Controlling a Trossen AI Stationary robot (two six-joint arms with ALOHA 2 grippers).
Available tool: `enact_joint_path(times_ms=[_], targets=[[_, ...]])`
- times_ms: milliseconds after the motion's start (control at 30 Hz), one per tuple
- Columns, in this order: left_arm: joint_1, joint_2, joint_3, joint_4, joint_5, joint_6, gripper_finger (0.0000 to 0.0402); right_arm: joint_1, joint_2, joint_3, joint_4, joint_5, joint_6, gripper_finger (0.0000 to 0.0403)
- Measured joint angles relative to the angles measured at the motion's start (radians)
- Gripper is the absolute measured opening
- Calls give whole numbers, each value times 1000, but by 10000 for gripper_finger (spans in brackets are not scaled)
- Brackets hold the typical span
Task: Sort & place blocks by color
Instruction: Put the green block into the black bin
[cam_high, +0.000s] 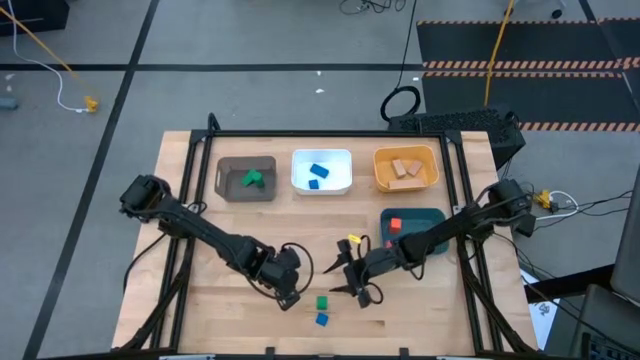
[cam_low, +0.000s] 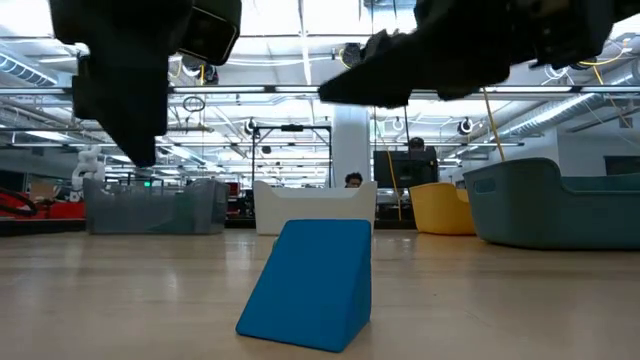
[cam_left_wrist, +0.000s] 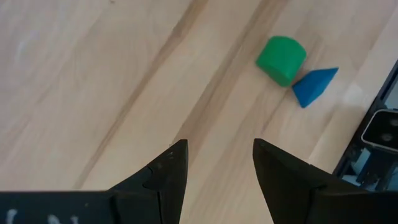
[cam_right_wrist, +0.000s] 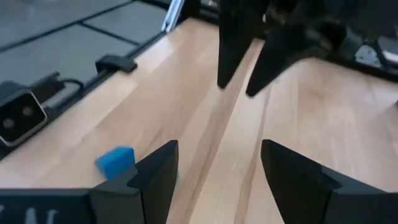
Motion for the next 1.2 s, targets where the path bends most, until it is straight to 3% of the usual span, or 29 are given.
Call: enact_joint_path(times_ms=[633,867,1200], targets=[[-89,0,0,10,-49,-24,182,41,147,38,91,-64,24,224],[-104,0,0,12,-78,-29,182,53,201,145,14,-188,-90,224],[-112,1,0,17,-80,-51,182,17,200,177,-92,-185,-327,224]])
